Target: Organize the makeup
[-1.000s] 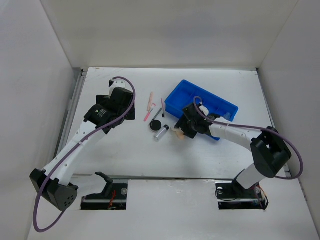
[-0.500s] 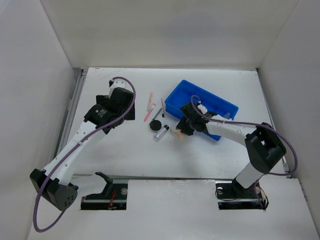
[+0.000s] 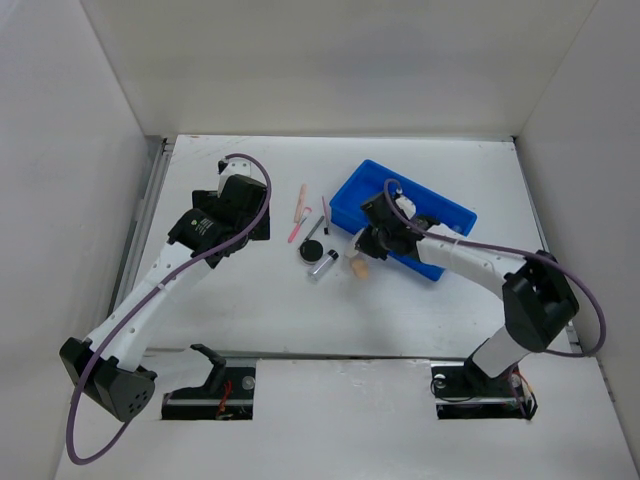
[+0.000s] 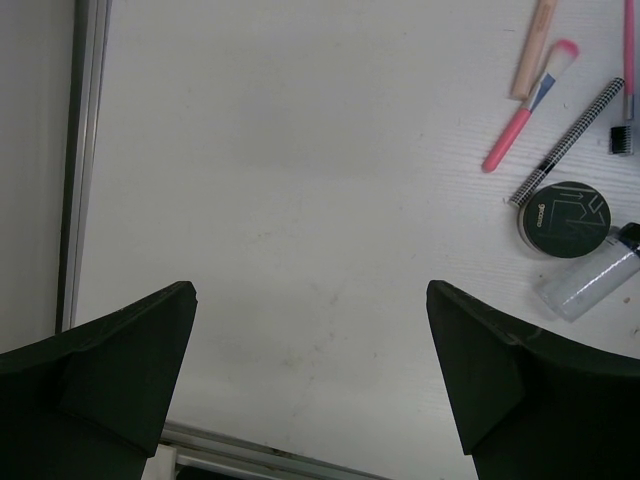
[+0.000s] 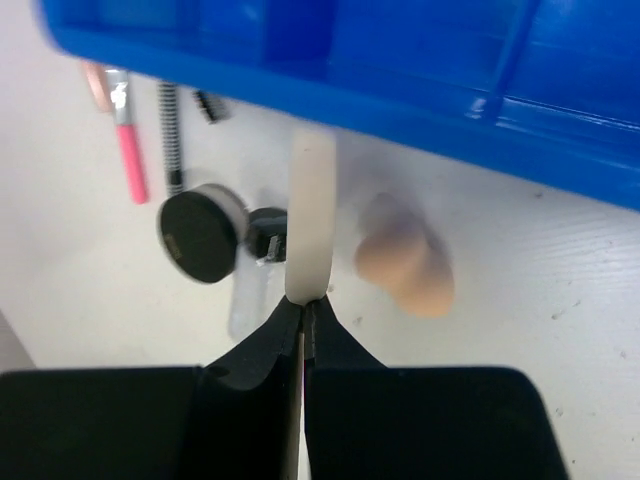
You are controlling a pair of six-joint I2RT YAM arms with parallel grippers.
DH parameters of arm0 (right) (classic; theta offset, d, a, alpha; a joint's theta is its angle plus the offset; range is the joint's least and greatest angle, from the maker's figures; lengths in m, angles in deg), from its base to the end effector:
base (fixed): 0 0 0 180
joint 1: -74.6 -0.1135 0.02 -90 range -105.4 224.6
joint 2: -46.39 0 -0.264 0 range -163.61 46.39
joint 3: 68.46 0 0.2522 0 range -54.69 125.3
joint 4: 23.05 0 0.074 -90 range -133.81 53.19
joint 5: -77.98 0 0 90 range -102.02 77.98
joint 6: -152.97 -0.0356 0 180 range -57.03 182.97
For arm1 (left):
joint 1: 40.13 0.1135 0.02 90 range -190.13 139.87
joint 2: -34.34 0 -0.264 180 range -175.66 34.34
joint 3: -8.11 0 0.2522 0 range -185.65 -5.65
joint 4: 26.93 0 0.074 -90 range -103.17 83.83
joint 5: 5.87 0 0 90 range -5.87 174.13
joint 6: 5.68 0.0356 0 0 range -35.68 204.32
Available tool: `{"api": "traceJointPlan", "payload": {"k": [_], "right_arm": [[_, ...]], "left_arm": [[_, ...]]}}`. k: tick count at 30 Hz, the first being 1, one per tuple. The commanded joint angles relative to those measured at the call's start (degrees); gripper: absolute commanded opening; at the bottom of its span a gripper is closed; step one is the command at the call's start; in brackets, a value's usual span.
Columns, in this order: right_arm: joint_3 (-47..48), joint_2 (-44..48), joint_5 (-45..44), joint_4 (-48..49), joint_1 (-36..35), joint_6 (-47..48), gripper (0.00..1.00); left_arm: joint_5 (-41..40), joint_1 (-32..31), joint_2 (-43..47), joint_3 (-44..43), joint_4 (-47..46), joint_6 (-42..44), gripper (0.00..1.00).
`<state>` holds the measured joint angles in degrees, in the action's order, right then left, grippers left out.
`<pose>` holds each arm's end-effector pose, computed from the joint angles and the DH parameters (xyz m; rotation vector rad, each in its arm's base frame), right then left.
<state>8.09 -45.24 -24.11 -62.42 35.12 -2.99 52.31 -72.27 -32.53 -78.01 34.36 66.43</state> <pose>0.2628 0.2068 0.2232 0.6710 2.4723 0.4888 0.2063 -0.1074 0.3696 -0.0038 2.1801 0.1519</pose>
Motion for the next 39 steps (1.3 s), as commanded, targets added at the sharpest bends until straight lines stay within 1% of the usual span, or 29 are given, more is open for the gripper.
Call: {"api": "traceJointPlan", "payload": {"k": [1,4,5,8,9,11,12,16,18,19,23,26,39], "right_arm": [[5.8,4.4,-1.2,-2.2,-2.5,2.5,0.00],[11.0,6.9,-3.9,-6.9,-4.7,3.1,0.00],[12.5,7.8,-6.2,-8.0,-5.3,3.1,0.00],[13.1,11.9,-10.2,-10.8,-5.3,3.1,0.00],[13.1,12.8,-13.1,-11.4,-3.9,3.1,0.00],[13.1,14.4,-14.2,-13.3,-1.6,3.9,0.00],[12.4,14.4,-14.2,-13.3,1.8,3.9,0.00],[9.1,16.7,-13.0,-11.9,9.2,7.9,0.00],[7.9,16.7,-11.7,-10.9,12.5,9.4,0.00],[6.7,16.7,-10.6,-10.9,15.5,10.0,0.00],[5.0,14.8,-7.0,-7.1,20.8,12.5,0.00],[4.5,12.4,-4.4,-5.4,23.0,14.0,0.00],[3.2,5.2,-0.7,-1.0,23.0,16.2,0.00]], "left_arm": [[-1.7,0.1,1.2,0.5,-0.1,0.6,1.00],[-2.2,0.1,1.2,0.5,-0.1,0.6,1.00],[-2.2,0.1,1.2,0.5,-0.1,0.6,1.00],[-2.2,0.1,1.2,-0.1,-0.1,0.6,1.00],[-2.2,0.1,1.2,-0.1,-0.1,0.6,1.00],[-2.2,0.1,1.2,-0.1,-0.1,0.6,1.00],[-2.2,0.1,1.2,-0.1,-0.1,0.6,1.00],[-1.7,0.1,1.2,-0.6,-0.1,0.6,1.00],[-1.7,0.1,1.2,-0.6,-0.1,0.6,1.00],[-1.7,0.1,1.2,-0.6,-0.1,0.6,1.00],[-1.7,0.1,1.2,-0.6,-0.1,0.6,1.00],[-1.1,0.1,0.6,-0.6,-0.1,0.6,1.00],[-1.7,0.1,-1.0,-1.1,-0.1,1.1,1.00]]}}
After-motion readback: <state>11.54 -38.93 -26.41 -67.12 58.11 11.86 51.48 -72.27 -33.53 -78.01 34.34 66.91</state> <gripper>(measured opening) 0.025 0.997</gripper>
